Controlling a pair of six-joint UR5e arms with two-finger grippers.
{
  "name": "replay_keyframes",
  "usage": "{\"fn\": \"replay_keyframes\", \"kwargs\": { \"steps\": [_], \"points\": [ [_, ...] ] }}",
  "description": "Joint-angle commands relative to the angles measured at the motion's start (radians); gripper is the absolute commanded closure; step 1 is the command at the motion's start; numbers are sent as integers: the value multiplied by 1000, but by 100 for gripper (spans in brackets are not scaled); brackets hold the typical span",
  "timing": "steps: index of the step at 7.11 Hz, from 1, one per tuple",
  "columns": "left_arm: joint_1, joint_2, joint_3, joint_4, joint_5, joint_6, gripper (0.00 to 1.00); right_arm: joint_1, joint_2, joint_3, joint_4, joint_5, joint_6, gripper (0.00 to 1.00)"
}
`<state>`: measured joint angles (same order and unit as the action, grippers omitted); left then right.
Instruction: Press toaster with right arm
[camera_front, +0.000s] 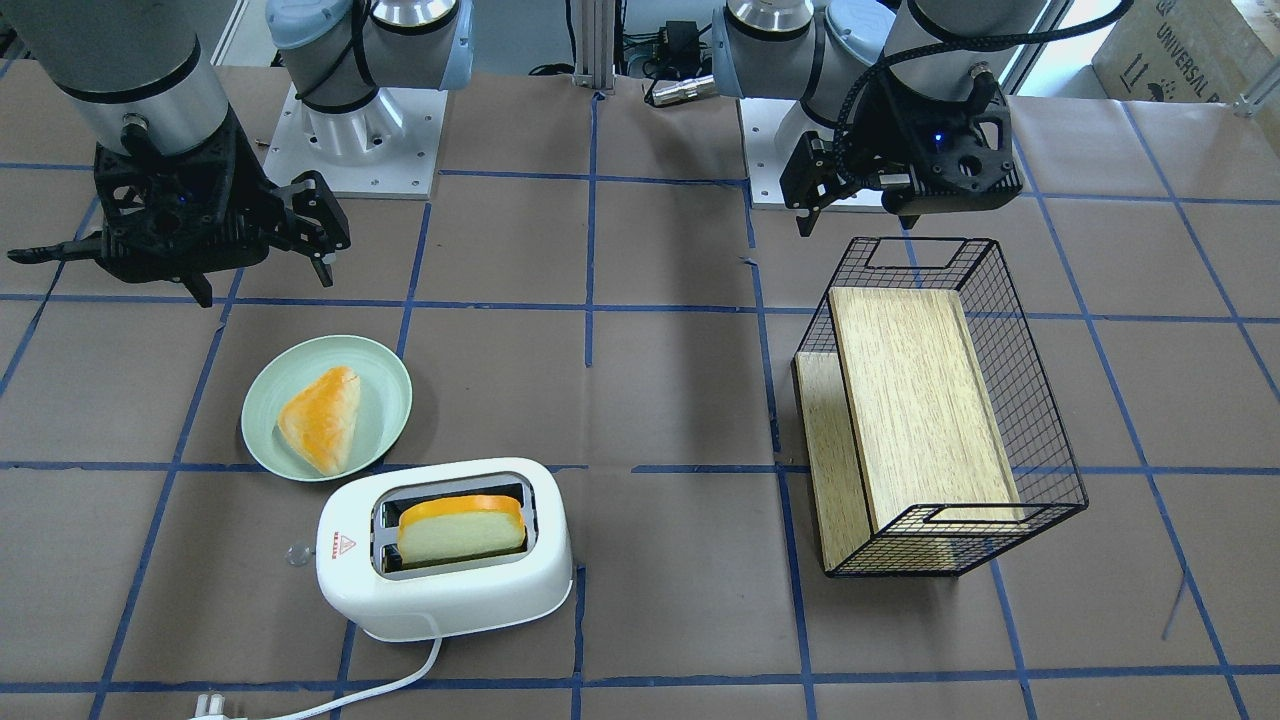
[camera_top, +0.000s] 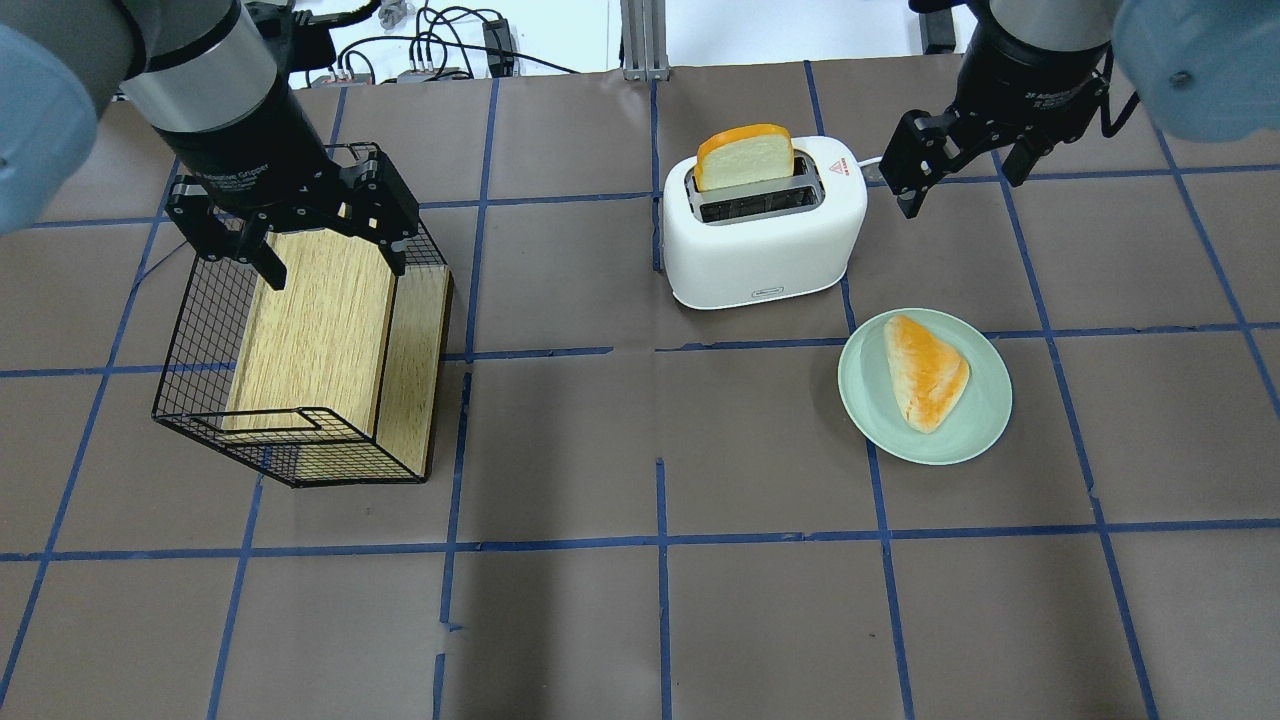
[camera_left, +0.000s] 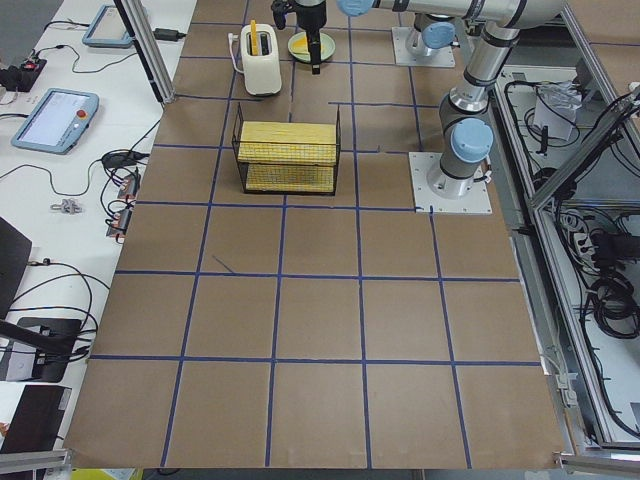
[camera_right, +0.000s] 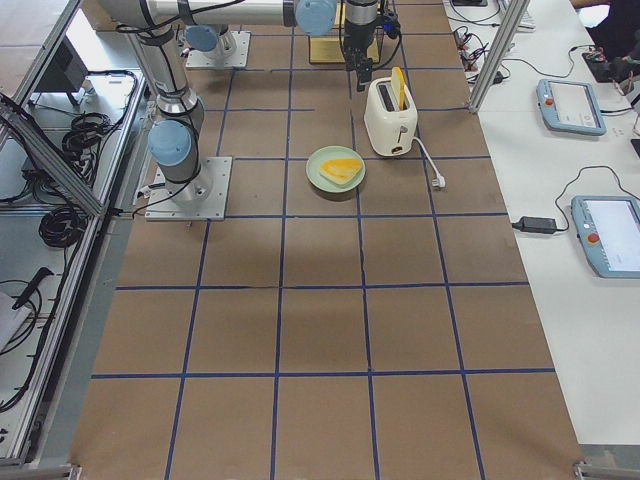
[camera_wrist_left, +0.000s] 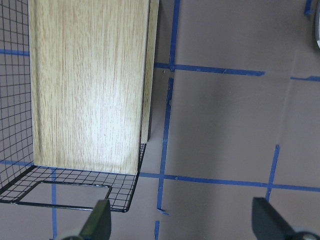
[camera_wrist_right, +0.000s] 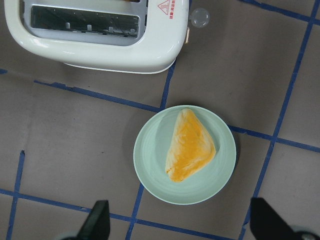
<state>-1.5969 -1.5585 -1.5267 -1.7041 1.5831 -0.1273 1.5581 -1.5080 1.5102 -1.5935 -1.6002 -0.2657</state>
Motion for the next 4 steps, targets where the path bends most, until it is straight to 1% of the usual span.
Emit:
{"fn": "replay_keyframes", "kwargs": {
  "steps": [1, 4],
  "points": [
    [0, 0, -1, 1, 0, 0, 0, -1, 6, -7, -3, -1, 14, 0],
    [0, 0, -1, 0, 0, 0, 0, -33, 12, 2, 0, -1, 6, 0]
  ]
}}
